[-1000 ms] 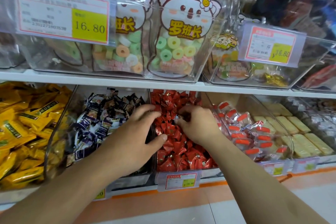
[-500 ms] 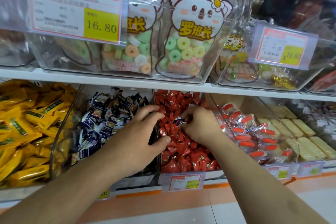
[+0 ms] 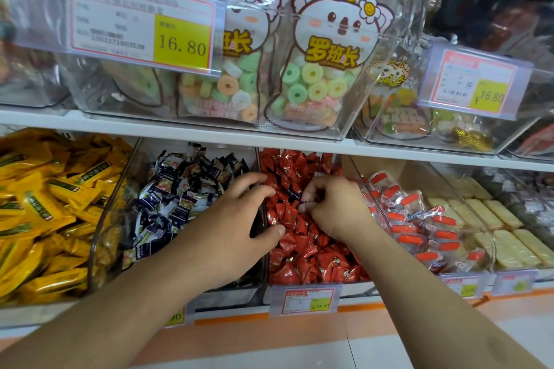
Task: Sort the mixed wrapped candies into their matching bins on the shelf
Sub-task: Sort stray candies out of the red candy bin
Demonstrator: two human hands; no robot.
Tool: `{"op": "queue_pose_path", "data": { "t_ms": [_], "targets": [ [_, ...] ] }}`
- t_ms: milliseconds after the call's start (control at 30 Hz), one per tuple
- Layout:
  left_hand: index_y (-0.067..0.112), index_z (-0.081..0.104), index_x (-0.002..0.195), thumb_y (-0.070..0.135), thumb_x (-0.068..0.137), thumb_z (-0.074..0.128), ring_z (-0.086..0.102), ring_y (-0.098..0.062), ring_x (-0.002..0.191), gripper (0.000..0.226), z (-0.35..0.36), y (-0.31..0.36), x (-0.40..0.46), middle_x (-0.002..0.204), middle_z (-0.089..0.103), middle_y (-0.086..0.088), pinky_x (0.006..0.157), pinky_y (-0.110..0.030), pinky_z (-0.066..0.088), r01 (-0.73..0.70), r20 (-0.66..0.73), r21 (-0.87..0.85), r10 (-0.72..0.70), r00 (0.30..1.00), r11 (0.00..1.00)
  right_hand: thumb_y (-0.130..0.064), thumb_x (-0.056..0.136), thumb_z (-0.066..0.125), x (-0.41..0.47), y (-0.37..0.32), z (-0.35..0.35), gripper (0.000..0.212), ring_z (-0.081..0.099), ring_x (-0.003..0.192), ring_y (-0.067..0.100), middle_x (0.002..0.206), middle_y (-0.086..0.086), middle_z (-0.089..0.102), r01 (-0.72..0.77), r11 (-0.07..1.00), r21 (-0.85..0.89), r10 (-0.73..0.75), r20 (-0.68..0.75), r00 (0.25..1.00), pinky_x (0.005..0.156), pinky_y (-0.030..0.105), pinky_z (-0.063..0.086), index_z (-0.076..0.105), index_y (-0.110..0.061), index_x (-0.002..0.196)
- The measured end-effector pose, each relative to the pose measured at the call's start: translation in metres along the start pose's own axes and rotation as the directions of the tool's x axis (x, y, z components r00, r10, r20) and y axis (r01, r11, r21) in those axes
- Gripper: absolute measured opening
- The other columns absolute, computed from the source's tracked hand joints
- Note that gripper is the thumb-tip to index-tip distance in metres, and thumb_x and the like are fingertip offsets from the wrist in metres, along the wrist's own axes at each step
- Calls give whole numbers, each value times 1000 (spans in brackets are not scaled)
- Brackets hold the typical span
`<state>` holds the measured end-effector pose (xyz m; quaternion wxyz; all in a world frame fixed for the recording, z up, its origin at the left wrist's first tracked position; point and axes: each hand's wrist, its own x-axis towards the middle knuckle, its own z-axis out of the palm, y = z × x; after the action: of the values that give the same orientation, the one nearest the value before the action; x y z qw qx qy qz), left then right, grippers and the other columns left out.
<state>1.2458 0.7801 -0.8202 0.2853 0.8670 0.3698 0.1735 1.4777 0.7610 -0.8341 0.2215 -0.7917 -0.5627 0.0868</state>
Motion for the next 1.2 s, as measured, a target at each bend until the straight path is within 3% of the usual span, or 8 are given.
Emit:
{"op": "queue_pose_path", "data": {
  "t_ms": [200,333,467,700,833,1033,1133,1200],
  "targets": [
    [39,37,148,61,95,54,36,0,137,60,-2,2,0,157,8,32,113,-28,39,10,7,-7,-10,1000,1000,-17,80,85,-6,-2,-16,16,61,78,-2,79,-15,69,32,994,108,-19,-121,992,65,8,42,72,-25,75],
    [39,40,146,60,95,56,38,-1,137,58,-3,3,0,158,10,31,113,-28,39,18,3,-12,-18,1000,1000,-22,82,86,-11,-3,-28,12,70,75,9,79,-9,73,-19,941,338,79,-163,984,71,32,58,75,-26,79],
    [39,45,144,59,95,58,34,4,134,55,-4,6,-2,156,20,29,110,-20,31,14,-44,-30,-16,999,999,-18,81,86,-24,-16,-42,10,68,70,9,74,-4,74,-17,889,457,108,-173,979,68,30,55,77,-21,78],
    [41,67,119,49,92,69,63,7,103,29,-20,20,-8,110,68,24,92,-23,53,-19,-223,-326,-58,973,945,-8,86,82,-56,-61,-51,5,64,65,13,77,16,73,44,727,685,-55,-5,998,64,23,52,77,-7,88],
    [42,71,93,39,93,72,67,5,84,3,-35,11,-13,89,73,19,76,-19,52,57,-330,-319,-167,929,946,-8,88,79,-58,-71,-47,2,59,57,9,67,11,71,42,713,700,-56,-2,998,61,25,47,78,-7,87],
    [35,61,136,37,100,59,58,-4,42,36,-56,-15,-23,87,70,3,34,-13,32,249,-375,-63,-254,892,966,-10,90,77,-53,-82,-45,6,72,75,8,80,0,78,-15,712,702,-24,45,999,68,12,51,80,-12,95],
    [36,53,144,38,102,57,60,-7,43,43,-49,-15,-22,115,70,2,39,-16,41,197,-305,-49,-203,931,979,-7,92,71,-38,-66,-43,15,72,88,3,91,-7,79,8,812,584,48,-80,996,80,15,53,80,-18,97],
    [42,49,145,43,101,57,71,-4,80,45,-41,-12,-22,141,59,9,67,-19,56,136,-229,-41,-142,963,990,-3,92,67,-31,-49,-39,21,72,90,5,91,-7,79,-4,849,529,80,-122,989,86,23,54,79,-19,95]
  ]
}}
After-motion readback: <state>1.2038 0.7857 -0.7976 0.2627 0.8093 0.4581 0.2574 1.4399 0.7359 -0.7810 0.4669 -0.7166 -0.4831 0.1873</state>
